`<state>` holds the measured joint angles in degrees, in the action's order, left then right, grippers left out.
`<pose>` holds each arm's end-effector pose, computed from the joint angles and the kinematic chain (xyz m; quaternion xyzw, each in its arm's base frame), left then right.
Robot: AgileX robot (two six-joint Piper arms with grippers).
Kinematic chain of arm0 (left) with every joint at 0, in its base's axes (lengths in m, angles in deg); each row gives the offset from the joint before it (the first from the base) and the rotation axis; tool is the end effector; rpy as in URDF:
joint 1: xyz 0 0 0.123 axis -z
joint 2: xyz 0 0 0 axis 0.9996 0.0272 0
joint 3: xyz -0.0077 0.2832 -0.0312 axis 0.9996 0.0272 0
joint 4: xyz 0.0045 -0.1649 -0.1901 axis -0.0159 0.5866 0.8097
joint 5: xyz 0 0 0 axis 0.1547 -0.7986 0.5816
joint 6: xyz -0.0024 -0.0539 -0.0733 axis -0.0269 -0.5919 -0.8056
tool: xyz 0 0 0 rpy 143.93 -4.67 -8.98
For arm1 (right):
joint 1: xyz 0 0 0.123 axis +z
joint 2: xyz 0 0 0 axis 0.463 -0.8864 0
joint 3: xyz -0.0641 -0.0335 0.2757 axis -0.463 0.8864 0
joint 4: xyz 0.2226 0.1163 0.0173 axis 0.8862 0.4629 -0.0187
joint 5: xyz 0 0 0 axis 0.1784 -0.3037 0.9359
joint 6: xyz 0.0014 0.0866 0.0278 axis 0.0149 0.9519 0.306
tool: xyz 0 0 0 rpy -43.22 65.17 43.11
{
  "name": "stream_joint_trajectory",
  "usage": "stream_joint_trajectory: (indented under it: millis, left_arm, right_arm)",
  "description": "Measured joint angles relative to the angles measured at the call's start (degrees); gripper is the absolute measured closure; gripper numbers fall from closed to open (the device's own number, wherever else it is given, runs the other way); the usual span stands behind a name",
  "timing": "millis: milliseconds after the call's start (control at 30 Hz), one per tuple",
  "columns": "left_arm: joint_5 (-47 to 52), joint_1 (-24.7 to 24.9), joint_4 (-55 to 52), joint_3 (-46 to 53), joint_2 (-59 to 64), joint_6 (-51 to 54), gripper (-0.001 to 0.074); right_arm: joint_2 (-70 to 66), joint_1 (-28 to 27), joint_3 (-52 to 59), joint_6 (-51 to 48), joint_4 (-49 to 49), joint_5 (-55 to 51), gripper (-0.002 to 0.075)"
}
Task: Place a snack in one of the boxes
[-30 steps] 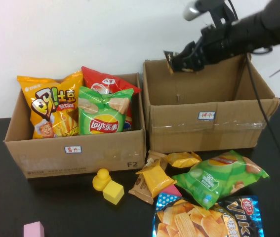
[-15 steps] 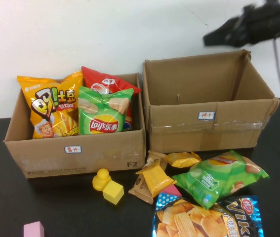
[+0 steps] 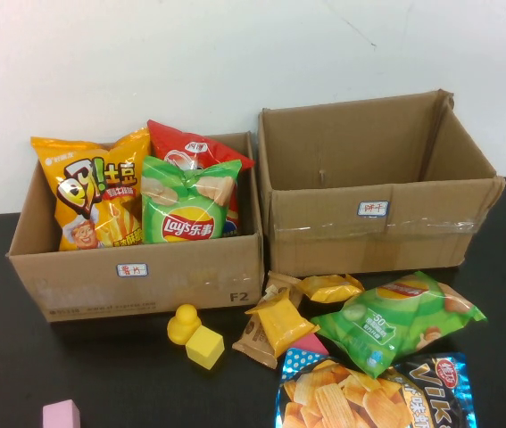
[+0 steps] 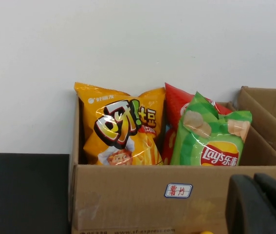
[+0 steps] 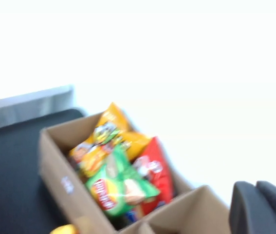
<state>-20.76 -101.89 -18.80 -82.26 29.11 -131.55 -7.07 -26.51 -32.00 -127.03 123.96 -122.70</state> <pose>0.0781 -0.0175 0.2433 -0.0212 0.7383 -0.1296 0.6616 0.2421 0.0683 0.5043 -0.4088 0.6766 0.1718 0.5879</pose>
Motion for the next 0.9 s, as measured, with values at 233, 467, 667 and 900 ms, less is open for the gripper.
stream_joint_trajectory:
  millis: [233,467,667,900]
  left_arm:
    - [-0.14,0.00,0.00,0.00,0.00,0.00,0.0737]
    - [-0.78,0.00,0.00,0.00,0.00,0.00,0.0737]
    - [-1.10,0.00,0.00,0.00,0.00,0.00,0.0737]
    - [-1.24,0.00,0.00,0.00,0.00,0.00,0.0737]
  right_arm:
    - [27.51,0.00,24.88,-2.38,-1.45,16.82,0.0719]
    - [47.78,0.00,39.92,5.56,-12.35,24.33,0.0720]
    - [64.94,0.00,52.91,12.97,-18.18,26.22,0.0721]
    - [75.57,0.00,67.33,13.94,-19.05,34.80,0.0722]
